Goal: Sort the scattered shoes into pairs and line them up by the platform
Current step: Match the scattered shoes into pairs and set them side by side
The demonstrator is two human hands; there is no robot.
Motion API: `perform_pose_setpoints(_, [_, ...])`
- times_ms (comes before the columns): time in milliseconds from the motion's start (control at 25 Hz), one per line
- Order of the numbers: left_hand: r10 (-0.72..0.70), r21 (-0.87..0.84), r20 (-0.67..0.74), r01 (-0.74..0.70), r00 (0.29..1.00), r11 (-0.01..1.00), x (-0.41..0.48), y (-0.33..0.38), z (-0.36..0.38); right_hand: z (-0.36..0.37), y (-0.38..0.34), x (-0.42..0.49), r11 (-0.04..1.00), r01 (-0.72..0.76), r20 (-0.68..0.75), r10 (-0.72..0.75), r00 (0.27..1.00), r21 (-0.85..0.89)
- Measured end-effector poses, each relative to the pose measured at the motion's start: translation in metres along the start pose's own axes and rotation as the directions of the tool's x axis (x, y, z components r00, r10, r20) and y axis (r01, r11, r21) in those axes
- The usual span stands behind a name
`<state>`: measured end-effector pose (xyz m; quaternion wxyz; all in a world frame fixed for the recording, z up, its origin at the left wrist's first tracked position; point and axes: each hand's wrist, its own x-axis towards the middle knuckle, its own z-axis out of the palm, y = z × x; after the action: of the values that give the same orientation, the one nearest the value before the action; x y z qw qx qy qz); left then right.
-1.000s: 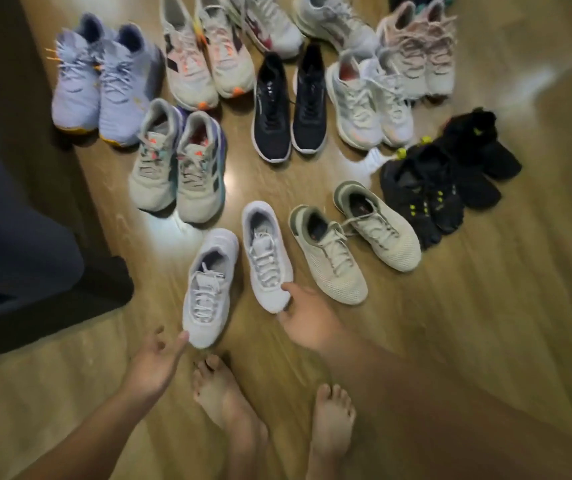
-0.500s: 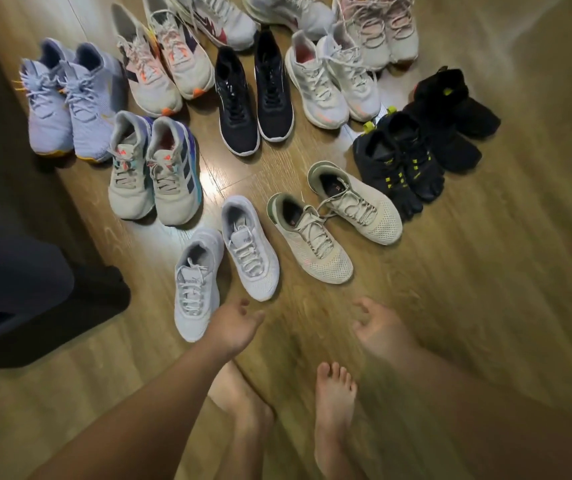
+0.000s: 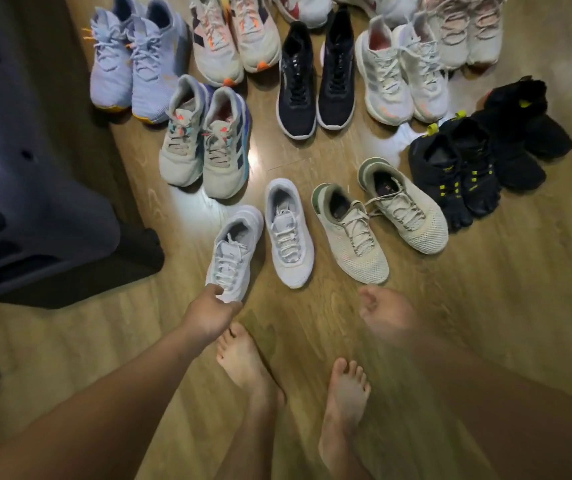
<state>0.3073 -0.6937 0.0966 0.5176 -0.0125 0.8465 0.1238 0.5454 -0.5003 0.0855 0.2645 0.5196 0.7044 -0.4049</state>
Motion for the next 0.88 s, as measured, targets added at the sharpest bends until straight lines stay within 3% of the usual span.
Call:
perform_pose_setpoints(240, [-0.006,-0.007,-0.029,0.005,1.000,1.000,0.002,-0.025,-0.021,0.006,-0.053,0.007,0.987,0.139,0.011,-0.138,0.990,-0.080])
perform_pose_setpoints(440, [0.102,-0.026,-0.043,-0.103,0.994,0.994,0.002,-0.010,-0.024,0.002,-0.078,-0.004,0.959,0.248,0.039,-0.244,0.969,-0.140])
perform_pose_setpoints(720, [0.328,0.211,-0.013,-0.318,0.945,0.924,0.006,0.002,-0.019,0.012,-0.092,-0.015,0.872,0.358,0.168,-0.318,0.933,-0.335])
perform_pose_setpoints(880, [0.431,0.429,0.103,-0.431,0.896,0.794,0.020,0.004,-0.031,0.024,-0.105,-0.005,0.829,0.344,0.141,-0.315,0.939,-0.441])
